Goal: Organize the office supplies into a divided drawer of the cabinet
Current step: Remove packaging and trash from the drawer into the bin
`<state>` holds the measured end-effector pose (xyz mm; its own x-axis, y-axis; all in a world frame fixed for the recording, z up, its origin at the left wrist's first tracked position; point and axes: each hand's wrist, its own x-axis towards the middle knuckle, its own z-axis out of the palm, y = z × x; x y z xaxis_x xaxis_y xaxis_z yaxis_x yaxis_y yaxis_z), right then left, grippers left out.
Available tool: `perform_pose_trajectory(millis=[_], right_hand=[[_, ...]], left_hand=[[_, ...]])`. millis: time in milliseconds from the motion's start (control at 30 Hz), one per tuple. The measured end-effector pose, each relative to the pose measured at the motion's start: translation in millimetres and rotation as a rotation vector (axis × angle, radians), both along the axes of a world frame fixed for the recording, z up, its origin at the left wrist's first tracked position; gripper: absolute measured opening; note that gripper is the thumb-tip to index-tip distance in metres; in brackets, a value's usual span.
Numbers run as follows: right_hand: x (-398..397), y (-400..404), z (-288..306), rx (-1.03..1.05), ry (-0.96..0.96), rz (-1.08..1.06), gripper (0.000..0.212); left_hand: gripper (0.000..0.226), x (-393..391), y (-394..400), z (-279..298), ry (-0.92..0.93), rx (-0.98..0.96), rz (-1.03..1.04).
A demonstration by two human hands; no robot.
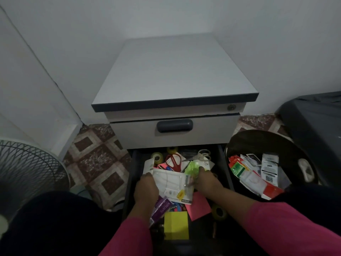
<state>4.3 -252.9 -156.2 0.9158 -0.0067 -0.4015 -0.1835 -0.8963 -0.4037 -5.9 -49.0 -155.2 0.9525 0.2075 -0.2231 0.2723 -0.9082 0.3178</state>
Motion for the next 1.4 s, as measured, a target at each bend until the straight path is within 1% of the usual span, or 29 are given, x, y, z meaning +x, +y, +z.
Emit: perform_pose_trajectory(millis=[67, 100, 200, 233, 300, 333, 367, 433, 500, 533, 633, 700, 733, 800, 900, 967, 1033, 1200, 1300, 1400], right_hand=[[-0.8, 3.6, -1.8, -0.016, -0.003, -0.041, 0.036], [-0.9, 4.1, -2.2, 0.022, 0.002, -0.079, 0.036], [3.8, 0.8, -2.5, 0.270, 0.024, -0.260, 0.046], [7.5, -2.8, -3.1, 0.326, 0.029, -0.305, 0.042], [14.1, -10.1, -3.5, 0.348, 0.055, -0.316, 0.022], [16.2, -13.8, -2.8, 0.342, 0.069, -0.301, 0.013], [17.4, -15.3, -1.4, 0.347, 0.064, -0.301, 0.009], [16.8, -13.8, 2.8, 0.376, 0.049, -0.313, 0.011], [13.6, -7.5, 6.0, 0.406, 0.067, -0.331, 0.005], [12.3, -4.1, 7.2, 0.414, 0.087, -0.326, 0.002], [9.3, 3.4, 8.8, 0.414, 0.117, -0.222, 0.018], [7.4, 4.6, 6.6, 0.411, 0.119, -0.160, 0.026], [6.6, 4.6, 5.5, 0.400, 0.122, -0.141, 0.029], [5.9, 5.5, 4.8, 0.388, 0.121, -0.121, 0.033], [7.2, 6.3, 4.6, 0.446, 0.111, -0.172, 0.036], [8.0, 7.9, 5.9, 0.499, 0.129, -0.235, 0.043], [7.8, 9.8, 7.4, 0.528, 0.148, -0.276, 0.047], [3.9, 11.2, 9.3, 0.619, 0.252, -0.334, 0.040], [3.6, 10.3, 10.1, 0.708, 0.261, -0.384, 0.039], [4.9, 12.0, 12.8, 0.779, 0.276, -0.431, 0.046]], left_hand=[[0.032, -0.5, -0.3, 0.6, -0.056, -0.028, 0.016], [0.033, 0.0, -1.1, 2.1, -0.090, -0.067, 0.038], [0.028, 5.7, -3.4, 9.3, -0.239, -0.223, 0.149], [0.027, 7.9, -4.2, 12.9, -0.277, -0.269, 0.182], [0.026, 11.9, -4.2, 19.1, -0.310, -0.360, 0.233], [0.026, 14.0, -3.6, 21.4, -0.294, -0.388, 0.262], [0.025, 15.2, -2.1, 23.1, -0.252, -0.402, 0.286], [0.021, 17.9, 2.8, 20.1, -0.122, -0.387, 0.272], [0.022, 18.4, 7.8, 14.8, 0.049, -0.360, 0.220], [0.031, 19.0, 9.8, 11.6, 0.136, -0.360, 0.191], [0.073, 19.7, 11.9, 13.9, 0.357, -0.378, 0.135], [0.100, 20.5, 12.1, 19.6, 0.475, -0.309, 0.068], [0.109, 20.4, 12.5, 21.1, 0.525, -0.241, 0.014], [0.114, 17.4, 11.1, 24.4, 0.595, -0.109, -0.054], [0.114, 13.9, 8.5, 23.2, 0.635, -0.018, -0.081], [0.110, 13.5, 6.8, 24.2, 0.633, 0.006, -0.092], [0.106, 14.7, 6.2, 24.2, 0.612, 0.005, -0.095], [0.103, 13.4, 3.4, 24.3, 0.600, 0.006, -0.115], [0.098, 12.2, 4.6, 23.6, 0.579, -0.013, -0.114], [0.096, 11.5, 4.8, 23.4, 0.562, -0.025, -0.117]])
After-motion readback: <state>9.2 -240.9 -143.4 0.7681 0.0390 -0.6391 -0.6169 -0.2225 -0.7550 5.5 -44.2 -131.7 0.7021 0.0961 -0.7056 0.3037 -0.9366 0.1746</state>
